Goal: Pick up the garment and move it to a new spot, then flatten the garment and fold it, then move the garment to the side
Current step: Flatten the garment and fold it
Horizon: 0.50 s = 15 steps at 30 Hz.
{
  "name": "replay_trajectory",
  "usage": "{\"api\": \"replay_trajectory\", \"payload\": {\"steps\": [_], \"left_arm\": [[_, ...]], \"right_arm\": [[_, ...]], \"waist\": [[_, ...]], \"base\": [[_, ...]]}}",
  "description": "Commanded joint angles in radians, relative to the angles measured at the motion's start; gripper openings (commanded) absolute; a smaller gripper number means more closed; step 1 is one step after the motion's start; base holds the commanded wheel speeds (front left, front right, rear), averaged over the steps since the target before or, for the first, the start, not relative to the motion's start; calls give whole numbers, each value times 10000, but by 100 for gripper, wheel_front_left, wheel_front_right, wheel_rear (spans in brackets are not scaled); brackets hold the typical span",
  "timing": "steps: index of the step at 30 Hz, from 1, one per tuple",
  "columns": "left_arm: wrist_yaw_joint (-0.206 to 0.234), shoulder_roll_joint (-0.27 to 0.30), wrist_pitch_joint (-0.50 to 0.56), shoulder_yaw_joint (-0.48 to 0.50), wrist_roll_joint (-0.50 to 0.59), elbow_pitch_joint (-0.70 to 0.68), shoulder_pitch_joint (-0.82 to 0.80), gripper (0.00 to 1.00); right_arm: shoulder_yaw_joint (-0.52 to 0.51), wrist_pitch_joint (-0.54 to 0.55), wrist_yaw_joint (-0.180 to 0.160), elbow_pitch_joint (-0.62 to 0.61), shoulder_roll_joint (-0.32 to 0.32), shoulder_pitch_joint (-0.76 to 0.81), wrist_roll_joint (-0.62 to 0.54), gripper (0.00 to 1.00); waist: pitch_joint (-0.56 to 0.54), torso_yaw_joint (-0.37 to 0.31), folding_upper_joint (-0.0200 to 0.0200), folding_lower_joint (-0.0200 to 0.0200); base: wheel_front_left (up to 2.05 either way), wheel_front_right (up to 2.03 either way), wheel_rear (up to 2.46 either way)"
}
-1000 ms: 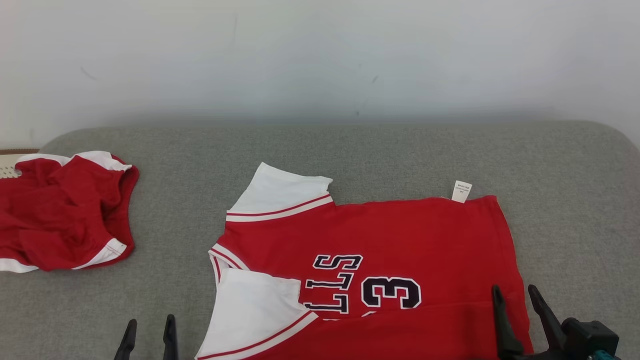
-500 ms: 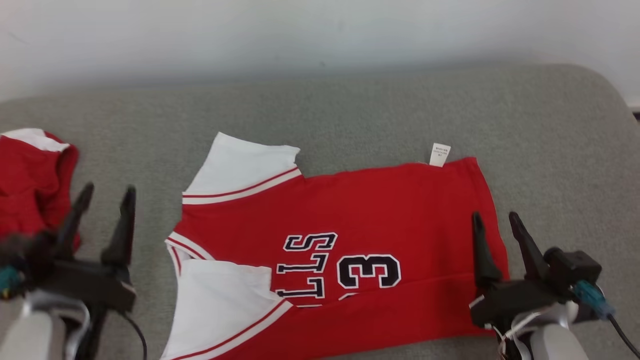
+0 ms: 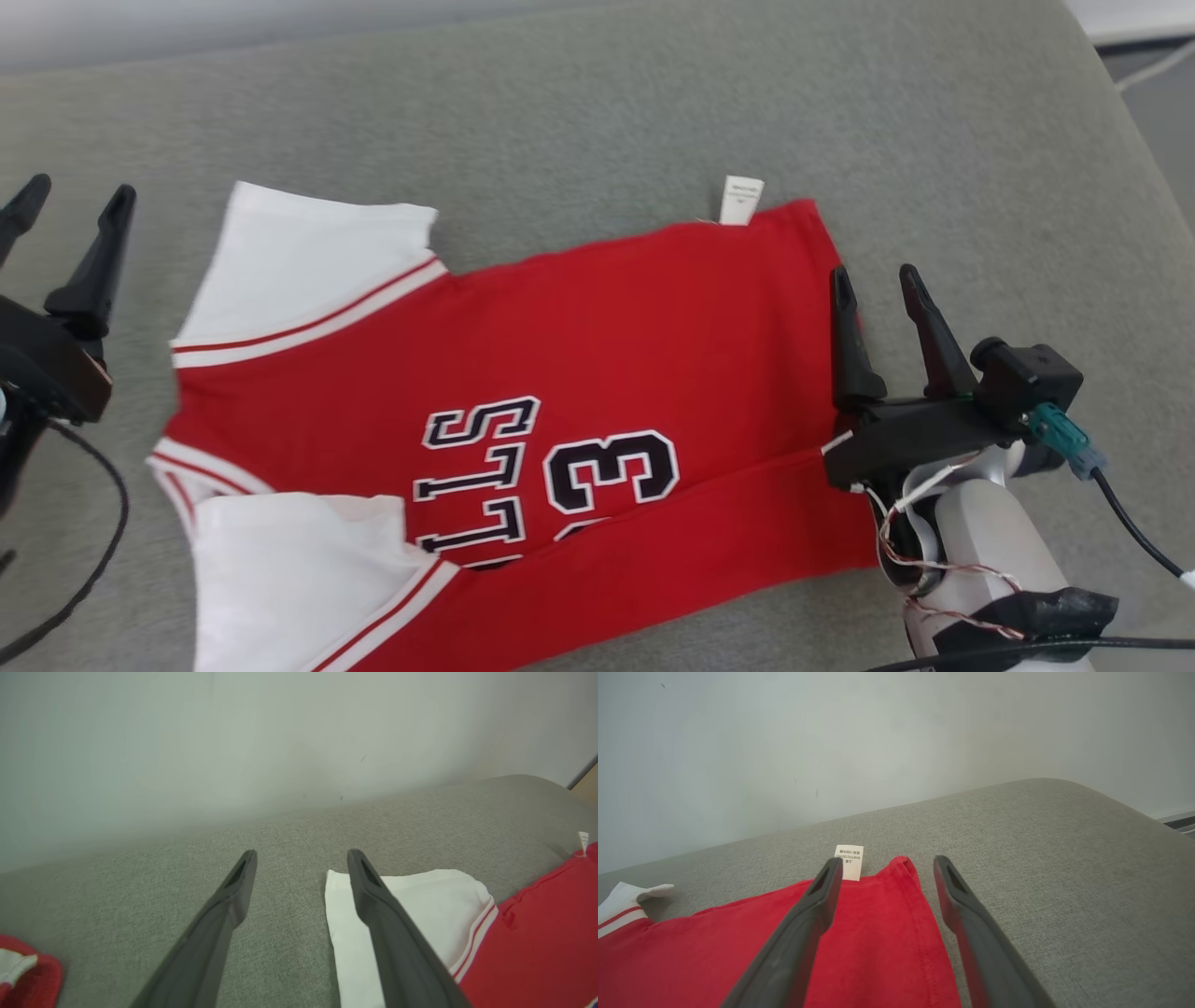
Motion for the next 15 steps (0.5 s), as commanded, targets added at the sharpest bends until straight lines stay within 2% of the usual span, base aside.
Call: {"api": "replay_trajectory", "payload": {"steps": [1,7,15], "left_arm": [[5,204,55,-202,-75,141,-203,100],[4,544,216,-1132,-633,944,-1002,100],[3,767,196,-2199,-1052,2051,-1847,100]], "right_arm": [[88,-68,-9,67,43,-144,124,100],[456,-147,-9,332,40,-520,596,100],[629,-152,-9,-8,42,-640,923,100]], "waist": [[638,-648,-2,-4],[900,-911,-2,-4],[1208,-1267,-2,-4]], "base": [[0,0,0],[0,0,0],[0,0,0]]}}
